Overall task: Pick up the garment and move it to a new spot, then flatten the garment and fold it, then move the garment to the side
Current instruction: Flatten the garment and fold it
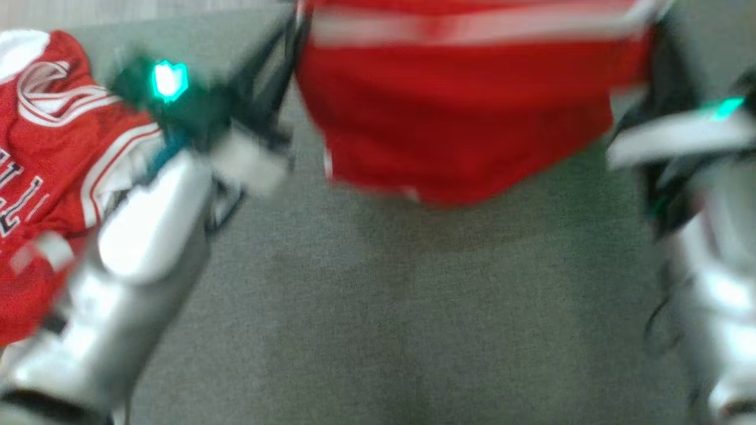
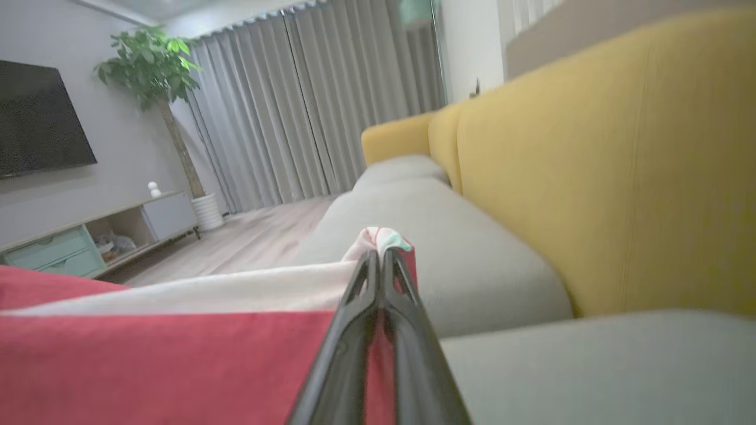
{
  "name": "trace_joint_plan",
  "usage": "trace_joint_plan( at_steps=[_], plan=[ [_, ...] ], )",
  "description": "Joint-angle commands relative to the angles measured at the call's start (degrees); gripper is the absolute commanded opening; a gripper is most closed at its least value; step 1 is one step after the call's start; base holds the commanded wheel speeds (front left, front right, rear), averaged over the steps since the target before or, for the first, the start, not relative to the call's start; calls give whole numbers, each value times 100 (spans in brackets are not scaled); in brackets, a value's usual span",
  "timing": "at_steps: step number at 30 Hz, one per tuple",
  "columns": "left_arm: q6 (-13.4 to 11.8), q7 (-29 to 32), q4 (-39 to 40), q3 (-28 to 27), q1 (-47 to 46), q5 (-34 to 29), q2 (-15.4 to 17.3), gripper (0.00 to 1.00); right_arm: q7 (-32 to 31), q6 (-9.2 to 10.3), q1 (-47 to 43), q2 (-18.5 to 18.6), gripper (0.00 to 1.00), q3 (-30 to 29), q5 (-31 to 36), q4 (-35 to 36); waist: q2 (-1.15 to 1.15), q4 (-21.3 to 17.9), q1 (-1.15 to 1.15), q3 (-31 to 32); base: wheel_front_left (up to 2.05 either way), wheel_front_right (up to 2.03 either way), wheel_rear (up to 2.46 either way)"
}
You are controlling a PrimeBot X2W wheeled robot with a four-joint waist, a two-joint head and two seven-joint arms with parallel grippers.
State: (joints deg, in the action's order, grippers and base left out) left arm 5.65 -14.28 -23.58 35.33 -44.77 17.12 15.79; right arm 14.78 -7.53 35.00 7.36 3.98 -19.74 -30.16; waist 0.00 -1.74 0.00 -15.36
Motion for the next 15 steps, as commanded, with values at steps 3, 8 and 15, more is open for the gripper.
trace_joint_plan(
  at_steps=[3, 8, 15],
  plan=[
    [62, -57, 302, -252, -1221, -127, 37, 0, 22, 4, 1177, 449, 0, -49, 124, 385, 0, -59, 0, -361, 0, 0, 0],
    [53, -70, 630, -596, -2692, -439, -341, 0, 22, 4, 2689, 875, 0, -481, 446, 704, 0, -158, 0, -989, 0, 0, 0],
    [122, -71, 659, -753, -2070, -420, -473, 0, 22, 4, 2360, 738, 0, -513, 614, 821, 0, -263, 0, -1210, 0, 0, 0]
  ],
)
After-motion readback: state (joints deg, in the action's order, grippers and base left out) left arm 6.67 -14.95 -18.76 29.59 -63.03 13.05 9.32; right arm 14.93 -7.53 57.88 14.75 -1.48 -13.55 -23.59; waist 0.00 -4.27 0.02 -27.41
